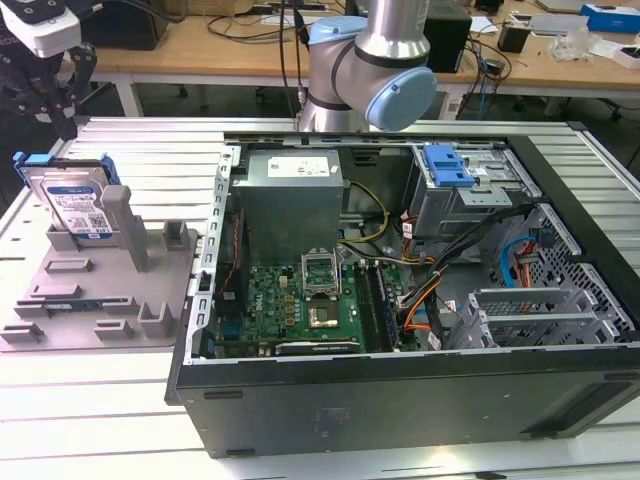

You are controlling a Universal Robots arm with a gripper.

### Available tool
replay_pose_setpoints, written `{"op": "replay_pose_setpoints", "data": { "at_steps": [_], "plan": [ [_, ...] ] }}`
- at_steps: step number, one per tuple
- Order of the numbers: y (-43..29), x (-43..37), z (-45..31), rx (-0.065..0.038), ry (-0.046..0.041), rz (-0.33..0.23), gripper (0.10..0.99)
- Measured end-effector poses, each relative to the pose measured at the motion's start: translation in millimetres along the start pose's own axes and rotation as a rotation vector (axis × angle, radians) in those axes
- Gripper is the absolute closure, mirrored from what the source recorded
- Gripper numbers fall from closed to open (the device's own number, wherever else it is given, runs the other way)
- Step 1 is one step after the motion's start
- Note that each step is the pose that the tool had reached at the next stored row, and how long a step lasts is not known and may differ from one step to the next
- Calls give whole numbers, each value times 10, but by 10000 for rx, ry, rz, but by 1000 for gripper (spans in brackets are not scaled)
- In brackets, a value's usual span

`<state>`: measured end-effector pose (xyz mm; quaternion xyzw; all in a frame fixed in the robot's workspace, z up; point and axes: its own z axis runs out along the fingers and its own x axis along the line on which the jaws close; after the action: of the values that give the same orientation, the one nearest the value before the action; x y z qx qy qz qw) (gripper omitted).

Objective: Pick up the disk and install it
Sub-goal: 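Reach for the disk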

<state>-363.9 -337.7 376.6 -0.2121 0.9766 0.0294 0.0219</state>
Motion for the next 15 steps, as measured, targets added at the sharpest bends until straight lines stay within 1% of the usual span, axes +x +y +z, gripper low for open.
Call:
{"op": "replay_pose_setpoints", "data": {
  "at_steps": [1, 3, 4, 5, 6, 7, 9, 13, 15],
  "plan": [
    [2, -1, 2, -21, 17, -363, 918],
    [6, -3, 1, -43, 41, -770, 788],
    [7, -3, 2, -53, 50, -958, 788],
    [8, -3, 3, -67, 62, -1200, 729],
    [9, -3, 4, -78, 71, -1395, 729],
    [8, -3, 8, -106, 96, -1919, 663],
    [8, -3, 15, -145, 131, -2636, 663],
    [8, -3, 19, -193, 171, -3517, 663],
    [8, -3, 21, -231, 207, -4256, 663]
  ]
}}
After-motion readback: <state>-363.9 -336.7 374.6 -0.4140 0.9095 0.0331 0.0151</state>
